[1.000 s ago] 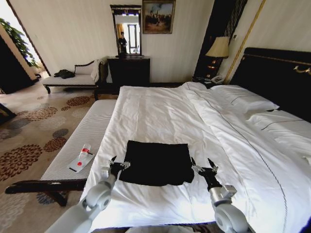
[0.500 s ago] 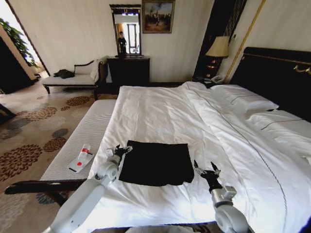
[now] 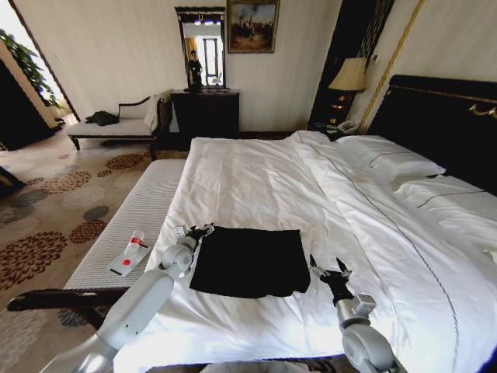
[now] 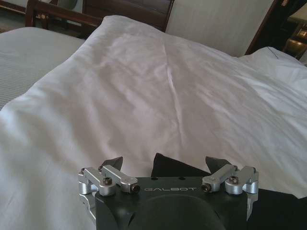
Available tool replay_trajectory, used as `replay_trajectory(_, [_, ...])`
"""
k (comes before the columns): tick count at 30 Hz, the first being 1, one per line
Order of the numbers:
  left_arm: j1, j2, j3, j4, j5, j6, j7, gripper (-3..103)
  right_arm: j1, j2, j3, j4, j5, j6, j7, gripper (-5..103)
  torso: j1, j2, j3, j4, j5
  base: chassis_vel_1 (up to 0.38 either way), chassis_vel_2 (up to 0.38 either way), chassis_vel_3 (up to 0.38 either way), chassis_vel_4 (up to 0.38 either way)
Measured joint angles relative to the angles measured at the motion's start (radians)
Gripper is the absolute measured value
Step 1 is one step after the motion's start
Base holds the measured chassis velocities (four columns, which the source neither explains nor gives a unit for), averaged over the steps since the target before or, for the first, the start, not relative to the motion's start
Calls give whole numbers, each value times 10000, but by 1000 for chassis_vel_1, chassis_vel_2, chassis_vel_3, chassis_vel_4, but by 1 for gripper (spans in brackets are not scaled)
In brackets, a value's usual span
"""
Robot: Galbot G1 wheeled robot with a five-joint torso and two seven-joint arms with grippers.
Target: Fold the clothes on the bed.
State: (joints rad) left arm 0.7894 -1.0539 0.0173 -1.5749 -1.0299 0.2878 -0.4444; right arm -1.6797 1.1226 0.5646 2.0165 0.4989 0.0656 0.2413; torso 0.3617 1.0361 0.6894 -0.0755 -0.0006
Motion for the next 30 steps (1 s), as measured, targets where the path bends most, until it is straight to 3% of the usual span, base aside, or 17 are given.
replay_trajectory(19, [-431,-644,168,919,34,-19,-13,95,-133,67,82,-18,-178,61,-34,100,0,0,0,-1,0,0,0,0,0])
replay_trajectory(21, [-460,-713,171,965,74,-18,-12,86,-146,77,64,-57,-231,105,-38,100,-1,1,0,-1,1,0,0,0,0])
replay_trajectory(23, [-475,-731,184,977,86,-19,-12,86,-155,78,58,-74,-242,116,-41,100,-1,0,0,-1,1,0,0,0,0])
replay_trajectory(28, [-507,-757,237,1053,146,-13,11,59,-158,130,46,-64,-233,121,-38,100,-1,2,0,-1,0,0,0,0,0])
replay_trajectory(30, [-507,-758,239,1063,159,-13,14,59,-162,134,43,-58,-232,121,-35,100,-1,2,0,0,1,0,0,0,0])
